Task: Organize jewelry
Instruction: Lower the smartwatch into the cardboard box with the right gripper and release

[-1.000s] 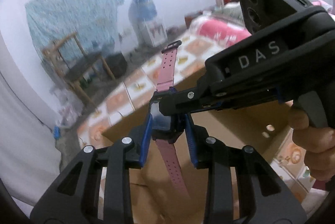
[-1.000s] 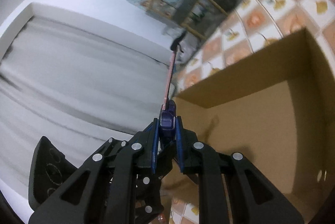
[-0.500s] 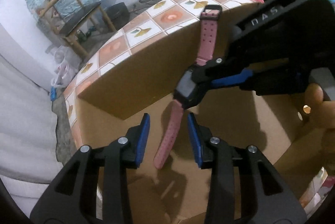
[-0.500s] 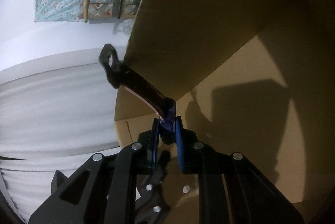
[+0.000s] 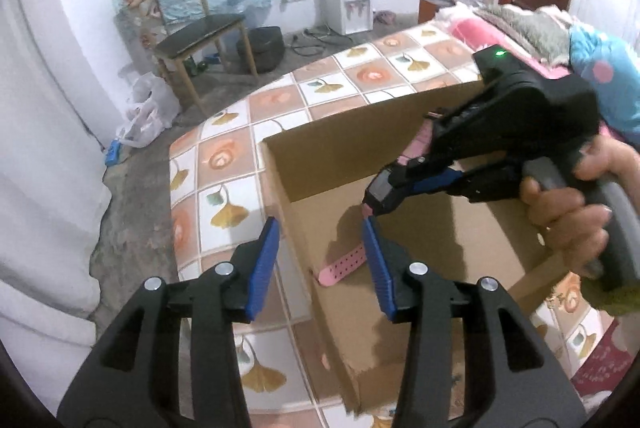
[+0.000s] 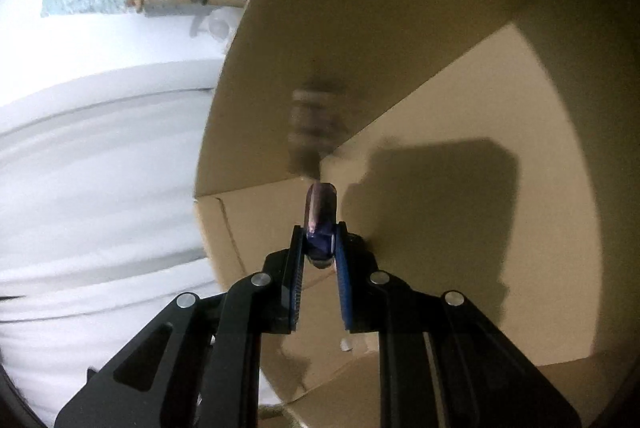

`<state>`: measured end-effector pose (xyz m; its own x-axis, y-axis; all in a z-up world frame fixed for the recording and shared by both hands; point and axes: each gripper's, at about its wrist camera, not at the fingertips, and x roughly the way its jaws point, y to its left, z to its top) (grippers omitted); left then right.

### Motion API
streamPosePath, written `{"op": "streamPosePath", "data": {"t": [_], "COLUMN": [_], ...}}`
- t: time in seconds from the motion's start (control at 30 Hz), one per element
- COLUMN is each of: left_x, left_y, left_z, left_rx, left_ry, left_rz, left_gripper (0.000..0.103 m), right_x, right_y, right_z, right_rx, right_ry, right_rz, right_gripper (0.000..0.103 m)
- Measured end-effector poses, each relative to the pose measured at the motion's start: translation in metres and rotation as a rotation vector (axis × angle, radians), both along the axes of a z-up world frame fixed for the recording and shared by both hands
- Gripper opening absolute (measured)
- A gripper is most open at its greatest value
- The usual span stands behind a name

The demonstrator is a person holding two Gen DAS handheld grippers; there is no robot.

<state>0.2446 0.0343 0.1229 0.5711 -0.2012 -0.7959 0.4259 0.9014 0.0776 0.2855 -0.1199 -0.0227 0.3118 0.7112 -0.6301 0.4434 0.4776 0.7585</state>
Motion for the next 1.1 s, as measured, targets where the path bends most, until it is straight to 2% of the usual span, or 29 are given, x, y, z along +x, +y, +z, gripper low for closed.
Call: {"op": "streamPosePath", "data": {"t": [0.07,0.13,0.2,0.33,0.4,0.47,0.53,0.63,0.73,0.9,0.93,0.97,1.0,1.03,1.1], "left_x": [-0.009,-0.017,-0.030,-0.048,-0.054,-0.060,-0.063,-0.063,-0.064,-0.067,-0.067,-0.068,-0.068,-0.068,-0.069], "left_y": [0.010,0.019,0.033,0.060,0.070,0.080,0.085,0.087,0.087,0.089,0.089,0.087,0.087,0.087,0.089], "left_z": [0.004,0.007,0.012,0.017,0.018,0.018,0.014,0.005,0.001,-0.007,-0.008,-0.009,-0.010,-0.011,-0.012], "left_rx": [-0.029,-0.048,-0.087,-0.142,-0.156,-0.160,-0.155,-0.149,-0.146,-0.147,-0.141,-0.137,-0.138,-0.144,-0.159], "left_ry": [-0.010,-0.022,-0.040,-0.065,-0.077,-0.089,-0.089,-0.066,-0.057,-0.045,-0.044,-0.044,-0.043,-0.041,-0.038], "left_rz": [0.014,0.039,0.060,0.119,0.147,0.176,0.197,0.216,0.225,0.228,0.233,0.234,0.236,0.239,0.242], "left_gripper": [0.043,0.043,0.043,0.044,0.045,0.045,0.046,0.046,0.046,0.046,0.046,0.046,0.046,0.046,0.046], "right_x": [0.005,0.005,0.001,-0.013,-0.018,-0.017,-0.008,0.003,0.024,0.047,0.050,0.046,0.041,0.033,0.031], "right_y": [0.002,0.006,0.011,0.031,0.048,0.064,0.084,0.102,0.116,0.128,0.127,0.124,0.118,0.113,0.104], "right_z": [0.007,0.023,0.038,0.071,0.085,0.087,0.083,0.063,0.051,0.036,0.034,0.033,0.031,0.029,0.034], "right_rx": [-0.048,-0.092,-0.094,-0.075,-0.085,-0.089,-0.147,-0.246,-0.389,-0.468,-0.500,-0.517,-0.533,-0.540,-0.554], "right_ry": [0.001,-0.038,-0.076,-0.146,-0.169,-0.164,-0.164,-0.159,-0.178,-0.190,-0.188,-0.185,-0.180,-0.184,-0.208], "right_rz": [0.013,0.061,0.104,0.259,0.371,0.461,0.571,0.666,0.736,0.796,0.805,0.800,0.781,0.766,0.739], "right_gripper": [0.016,0.016,0.016,0.016,0.016,0.016,0.016,0.016,0.016,0.017,0.023,0.036,0.044,0.049,0.049]}}
